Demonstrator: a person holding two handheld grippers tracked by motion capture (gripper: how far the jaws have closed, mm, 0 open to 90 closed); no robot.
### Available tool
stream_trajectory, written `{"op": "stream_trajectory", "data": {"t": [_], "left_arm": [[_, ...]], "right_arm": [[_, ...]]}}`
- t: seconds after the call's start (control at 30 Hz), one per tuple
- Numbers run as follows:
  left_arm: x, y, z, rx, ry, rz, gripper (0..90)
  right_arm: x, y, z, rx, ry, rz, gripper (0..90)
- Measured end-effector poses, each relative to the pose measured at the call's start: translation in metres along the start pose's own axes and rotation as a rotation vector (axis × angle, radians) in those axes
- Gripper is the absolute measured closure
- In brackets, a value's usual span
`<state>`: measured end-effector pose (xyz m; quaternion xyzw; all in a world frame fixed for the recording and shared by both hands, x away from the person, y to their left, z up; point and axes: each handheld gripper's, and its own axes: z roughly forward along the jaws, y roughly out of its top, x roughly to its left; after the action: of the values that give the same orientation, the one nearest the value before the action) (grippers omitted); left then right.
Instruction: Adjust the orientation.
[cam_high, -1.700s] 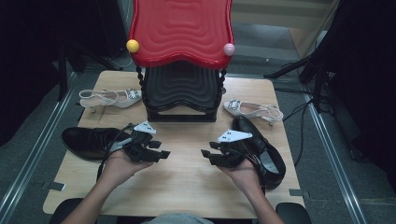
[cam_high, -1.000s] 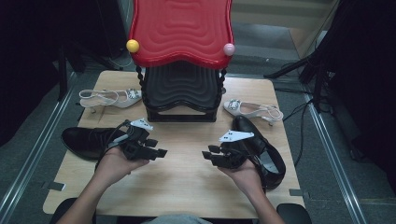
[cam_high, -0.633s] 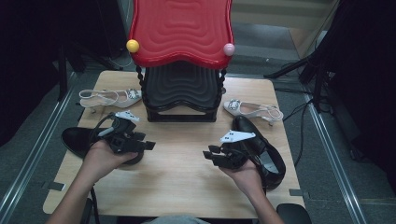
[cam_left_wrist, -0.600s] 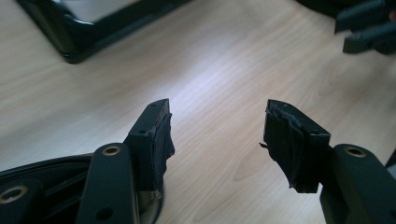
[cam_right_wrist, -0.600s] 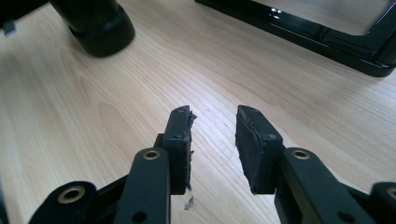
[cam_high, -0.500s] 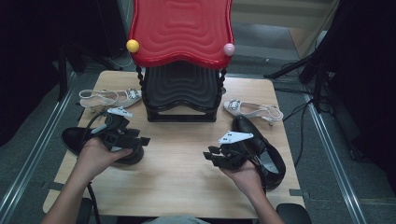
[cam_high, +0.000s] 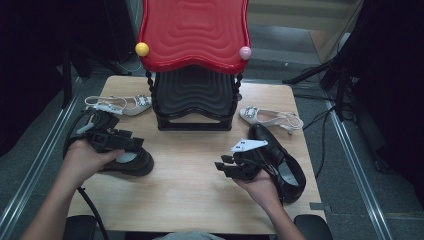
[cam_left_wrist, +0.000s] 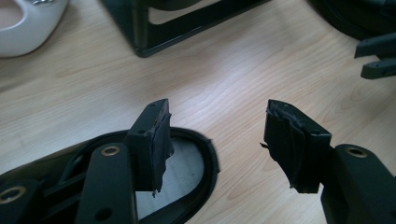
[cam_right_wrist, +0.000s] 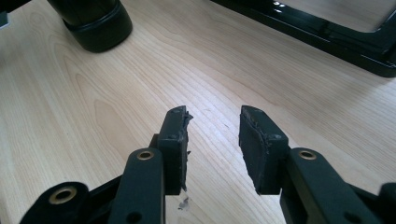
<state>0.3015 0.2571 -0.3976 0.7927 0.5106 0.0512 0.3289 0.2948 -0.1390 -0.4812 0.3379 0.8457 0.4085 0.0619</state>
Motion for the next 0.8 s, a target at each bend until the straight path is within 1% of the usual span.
{"op": "stream_trajectory", "data": {"t": [0.03,0.07,0.1,0.13,0.17,0.2,0.27,0.3,0.33,0.37,0.4,0.43,0.47,0.53,0.6,0.63,0.7,0.73,0.77,0.8], "left_arm": [[0.003,-0.001,-0.002,0.002,0.008,-0.009,41.9],[0.003,-0.001,-0.002,0.002,0.008,-0.009,41.9],[0.009,-0.002,-0.004,0.006,0.038,-0.023,41.9],[0.009,-0.002,-0.004,0.006,0.038,-0.023,41.9],[0.014,-0.003,-0.007,0.002,0.058,-0.038,41.8],[0.014,-0.003,-0.007,0.002,0.058,-0.038,41.7],[0.019,-0.003,-0.01,0.012,0.074,-0.044,41.5],[0.025,-0.003,-0.012,0.027,0.104,-0.042,41.3],[0.025,-0.003,-0.012,0.027,0.104,-0.042,41.0],[0.032,-0.004,-0.013,0.04,0.129,-0.038,40.7],[0.035,-0.006,-0.013,0.051,0.146,-0.04,40.5],[0.038,-0.007,-0.013,0.065,0.154,-0.038,40.3],[0.042,-0.009,-0.012,0.075,0.157,-0.036,40.0],[0.049,-0.011,-0.011,0.088,0.153,-0.048,39.1],[0.052,-0.012,-0.009,0.087,0.157,-0.051,37.7],[0.056,-0.014,-0.005,0.091,0.146,-0.055,36.1],[0.058,-0.015,0.0,0.093,0.149,-0.055,33.9],[0.058,-0.015,0.0,0.093,0.149,-0.055,32.8],[0.059,-0.016,0.005,0.104,0.145,-0.061,32.8],[0.061,-0.016,0.011,0.113,0.168,-0.065,30.6]], "right_arm": [[0.0,0.001,0.001,0.001,0.003,0.0,63.6],[0.0,0.001,0.001,0.002,0.002,0.0,63.5],[0.0,0.001,0.002,0.001,0.006,-0.006,63.4],[0.0,0.002,0.003,0.002,0.008,-0.008,63.1],[0.001,0.002,0.003,0.004,0.008,-0.006,63.0],[0.001,0.002,0.003,0.004,0.008,-0.006,63.0],[0.001,0.003,0.006,0.012,0.017,-0.008,62.5],[0.001,0.004,0.007,0.015,0.017,-0.009,62.4],[0.001,0.004,0.007,0.015,0.017,-0.009,62.4],[0.002,0.005,0.009,0.017,0.021,-0.018,62.1],[0.002,0.005,0.009,0.02,0.023,-0.02,61.8],[0.002,0.005,0.01,0.022,0.024,-0.019,61.6],[0.003,0.006,0.011,0.024,0.024,-0.02,61.6],[0.002,0.006,0.012,0.028,0.028,-0.021,61.2],[0.003,0.006,0.013,0.032,0.027,-0.018,61.0],[0.002,0.006,0.015,0.035,0.028,-0.024,60.4],[0.003,0.006,0.016,0.042,0.029,-0.024,59.9],[0.003,0.006,0.016,0.042,0.029,-0.024,59.9],[0.003,0.006,0.016,0.043,0.028,-0.024,59.9],[0.003,0.006,0.017,0.045,0.031,-0.023,59.4]]}}
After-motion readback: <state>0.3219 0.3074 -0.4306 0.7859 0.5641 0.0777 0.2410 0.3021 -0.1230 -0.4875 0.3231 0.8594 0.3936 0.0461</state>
